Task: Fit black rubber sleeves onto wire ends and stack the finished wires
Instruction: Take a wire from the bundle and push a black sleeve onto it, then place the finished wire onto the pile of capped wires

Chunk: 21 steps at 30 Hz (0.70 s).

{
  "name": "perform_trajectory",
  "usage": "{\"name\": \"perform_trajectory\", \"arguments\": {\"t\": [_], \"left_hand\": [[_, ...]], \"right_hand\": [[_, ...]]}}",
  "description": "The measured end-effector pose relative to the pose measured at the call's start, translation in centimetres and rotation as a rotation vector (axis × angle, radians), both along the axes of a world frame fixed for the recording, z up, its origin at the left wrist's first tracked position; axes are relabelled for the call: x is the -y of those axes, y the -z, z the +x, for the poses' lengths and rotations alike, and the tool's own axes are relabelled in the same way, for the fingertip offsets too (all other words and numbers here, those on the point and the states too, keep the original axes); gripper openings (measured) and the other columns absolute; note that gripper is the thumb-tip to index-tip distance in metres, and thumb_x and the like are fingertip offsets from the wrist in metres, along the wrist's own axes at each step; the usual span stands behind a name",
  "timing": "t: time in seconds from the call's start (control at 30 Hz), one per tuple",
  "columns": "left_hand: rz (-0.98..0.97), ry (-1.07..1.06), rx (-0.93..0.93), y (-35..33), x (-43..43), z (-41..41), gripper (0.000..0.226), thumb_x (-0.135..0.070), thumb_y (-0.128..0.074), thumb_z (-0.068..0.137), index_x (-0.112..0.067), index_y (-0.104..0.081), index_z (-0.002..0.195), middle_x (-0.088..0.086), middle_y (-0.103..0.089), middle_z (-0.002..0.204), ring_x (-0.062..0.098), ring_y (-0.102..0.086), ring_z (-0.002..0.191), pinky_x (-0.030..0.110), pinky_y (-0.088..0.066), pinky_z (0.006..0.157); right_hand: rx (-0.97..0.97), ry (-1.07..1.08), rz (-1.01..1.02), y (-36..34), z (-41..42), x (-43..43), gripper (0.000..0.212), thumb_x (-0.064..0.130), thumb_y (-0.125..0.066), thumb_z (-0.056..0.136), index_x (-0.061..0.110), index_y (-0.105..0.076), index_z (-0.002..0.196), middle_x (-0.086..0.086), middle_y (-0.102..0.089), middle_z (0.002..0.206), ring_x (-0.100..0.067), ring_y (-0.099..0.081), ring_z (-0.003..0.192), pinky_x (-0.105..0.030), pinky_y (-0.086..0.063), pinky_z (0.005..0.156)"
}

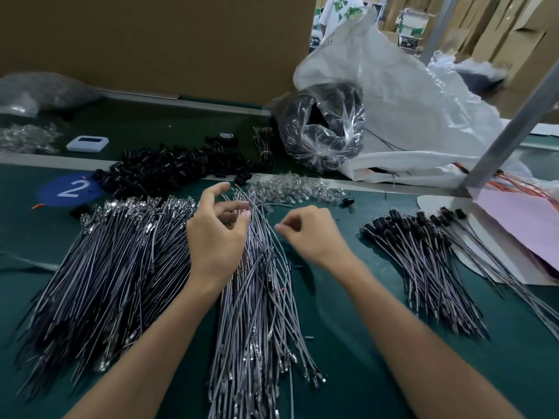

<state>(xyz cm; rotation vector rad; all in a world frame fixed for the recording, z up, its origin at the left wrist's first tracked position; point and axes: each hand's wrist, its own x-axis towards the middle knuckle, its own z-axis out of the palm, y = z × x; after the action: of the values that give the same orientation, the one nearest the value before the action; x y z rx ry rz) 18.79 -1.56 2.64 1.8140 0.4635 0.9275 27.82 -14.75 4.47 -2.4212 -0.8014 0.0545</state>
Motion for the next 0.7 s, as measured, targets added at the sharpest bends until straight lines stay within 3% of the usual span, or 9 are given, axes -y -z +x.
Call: {"name": "perform_trajectory", "arguments": {"t": [0.1,0.23,0.33,0.4,0.5,0.57,0.7], "left_hand": [[-0.002,-0.017,-0.004,0.0,-0.2,-0.1,0.045,-0.012,-0.072,0.087,-0.017,-0.054,0.128,-0.014,-0.071,0.086,0.000,-0.064,0.070,0.014,-0.052,0.062],[-0.023,-0.049,0.002,-0.2,-0.2,-0.2,0.037,-0.013,-0.069,0.089,-0.020,-0.056,0.123,-0.014,-0.071,0.086,-0.002,-0.064,0.072,0.022,-0.054,0.070],[-0.041,-0.049,0.006,-0.2,-0.2,-0.1,0.033,-0.015,-0.068,0.089,-0.022,-0.058,0.120,-0.013,-0.071,0.086,-0.002,-0.064,0.072,0.024,-0.055,0.072],[-0.049,-0.050,0.011,-0.2,-0.2,0.0,0.031,-0.015,-0.068,0.090,-0.022,-0.059,0.119,-0.013,-0.071,0.086,-0.004,-0.063,0.071,0.019,-0.053,0.071],[-0.069,-0.053,0.019,-0.2,-0.3,0.0,0.030,-0.014,-0.068,0.090,-0.021,-0.060,0.118,-0.013,-0.071,0.085,-0.006,-0.061,0.069,0.011,-0.048,0.065],[-0.073,-0.047,0.022,-0.1,-0.3,0.1,0.030,-0.014,-0.068,0.090,-0.022,-0.060,0.118,-0.013,-0.071,0.085,-0.007,-0.061,0.069,0.009,-0.047,0.063],[-0.079,-0.041,0.021,-0.1,-0.3,0.1,0.028,-0.015,-0.068,0.090,-0.023,-0.060,0.116,-0.012,-0.072,0.086,-0.004,-0.061,0.067,0.012,-0.048,0.063]], "right_hand": [[-0.006,0.055,0.031,0.3,-1.1,-1.2,0.028,0.039,-0.066,0.091,0.014,-0.072,0.081,-0.002,-0.069,0.075,-0.020,-0.063,0.073,-0.036,-0.054,0.073],[-0.086,0.068,-0.036,0.3,-2.4,-0.7,0.037,0.058,-0.074,0.076,0.025,-0.060,0.066,0.007,-0.061,0.066,-0.006,-0.057,0.064,-0.026,-0.043,0.053],[-0.182,0.026,-0.058,0.6,-2.9,-0.8,0.032,0.049,-0.082,0.072,0.026,-0.061,0.067,0.008,-0.060,0.062,-0.002,-0.055,0.056,-0.017,-0.036,0.045],[-0.278,0.015,0.050,0.7,-2.8,-0.8,0.022,0.034,-0.084,0.074,0.022,-0.066,0.073,0.005,-0.065,0.063,0.000,-0.057,0.051,-0.013,-0.038,0.047],[-0.417,0.025,0.201,0.8,-2.7,-0.4,0.012,0.017,-0.080,0.080,0.017,-0.069,0.074,-0.004,-0.072,0.065,-0.005,-0.061,0.050,-0.021,-0.046,0.050],[-0.421,0.037,0.223,0.9,-2.6,-0.2,0.011,0.016,-0.078,0.082,0.017,-0.069,0.075,-0.007,-0.072,0.066,-0.012,-0.063,0.054,-0.024,-0.049,0.051],[-0.462,0.034,0.247,0.9,-2.7,0.0,0.014,0.011,-0.078,0.081,0.015,-0.065,0.087,-0.004,-0.072,0.065,-0.010,-0.067,0.055,-0.019,-0.048,0.049]]}}
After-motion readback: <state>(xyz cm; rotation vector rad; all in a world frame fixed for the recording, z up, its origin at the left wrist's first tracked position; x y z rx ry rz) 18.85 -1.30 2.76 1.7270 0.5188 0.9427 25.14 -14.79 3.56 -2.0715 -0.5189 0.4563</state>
